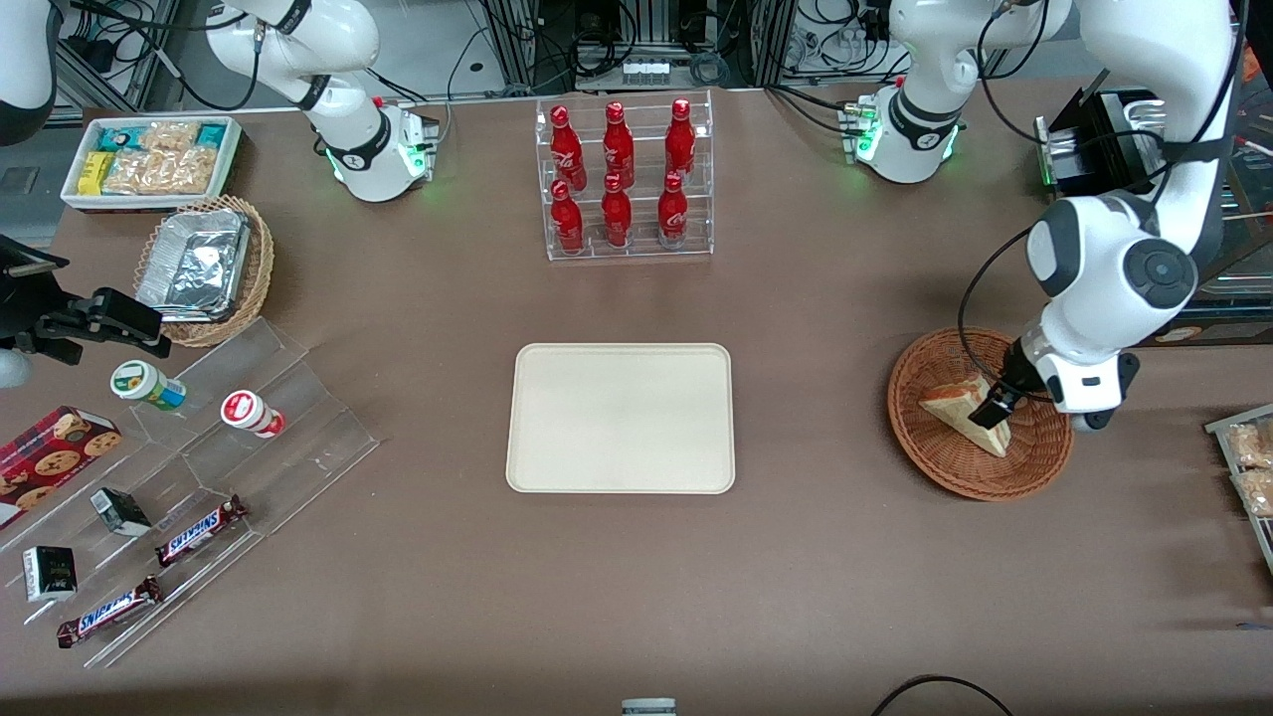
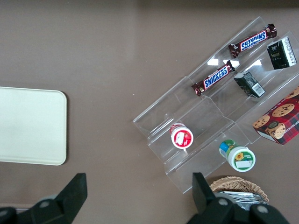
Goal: Place sandwich from basket to tray
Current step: 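Lower the left gripper and close it on the wrapped sandwich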
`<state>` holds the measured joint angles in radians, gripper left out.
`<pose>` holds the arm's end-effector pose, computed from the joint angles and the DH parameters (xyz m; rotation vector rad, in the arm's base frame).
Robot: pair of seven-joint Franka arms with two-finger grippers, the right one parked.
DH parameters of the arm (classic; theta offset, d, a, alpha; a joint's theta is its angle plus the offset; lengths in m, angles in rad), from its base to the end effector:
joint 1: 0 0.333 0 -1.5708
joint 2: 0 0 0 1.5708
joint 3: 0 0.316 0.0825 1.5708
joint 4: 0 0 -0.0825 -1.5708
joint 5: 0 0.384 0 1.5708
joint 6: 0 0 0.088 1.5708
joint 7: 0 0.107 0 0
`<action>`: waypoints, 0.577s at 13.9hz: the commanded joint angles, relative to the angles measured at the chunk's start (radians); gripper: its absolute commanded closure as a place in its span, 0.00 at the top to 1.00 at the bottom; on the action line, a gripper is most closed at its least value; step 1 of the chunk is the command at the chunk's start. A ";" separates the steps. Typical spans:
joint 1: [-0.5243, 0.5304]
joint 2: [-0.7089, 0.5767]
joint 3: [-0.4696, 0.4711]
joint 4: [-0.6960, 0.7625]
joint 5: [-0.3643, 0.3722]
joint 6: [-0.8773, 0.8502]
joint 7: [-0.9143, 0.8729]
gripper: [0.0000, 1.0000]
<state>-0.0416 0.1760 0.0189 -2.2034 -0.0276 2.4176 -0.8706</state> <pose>0.5533 -0.0128 0.3053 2.8226 1.3080 0.0434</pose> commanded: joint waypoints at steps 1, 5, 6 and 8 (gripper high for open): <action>0.000 0.008 0.003 -0.010 0.014 0.017 -0.024 1.00; 0.005 0.017 0.004 -0.036 0.014 0.017 -0.024 1.00; 0.006 0.026 0.004 -0.041 0.014 0.021 -0.025 1.00; 0.006 0.037 0.004 -0.048 0.014 0.037 -0.024 1.00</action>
<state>-0.0370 0.2048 0.0245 -2.2354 -0.0276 2.4232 -0.8740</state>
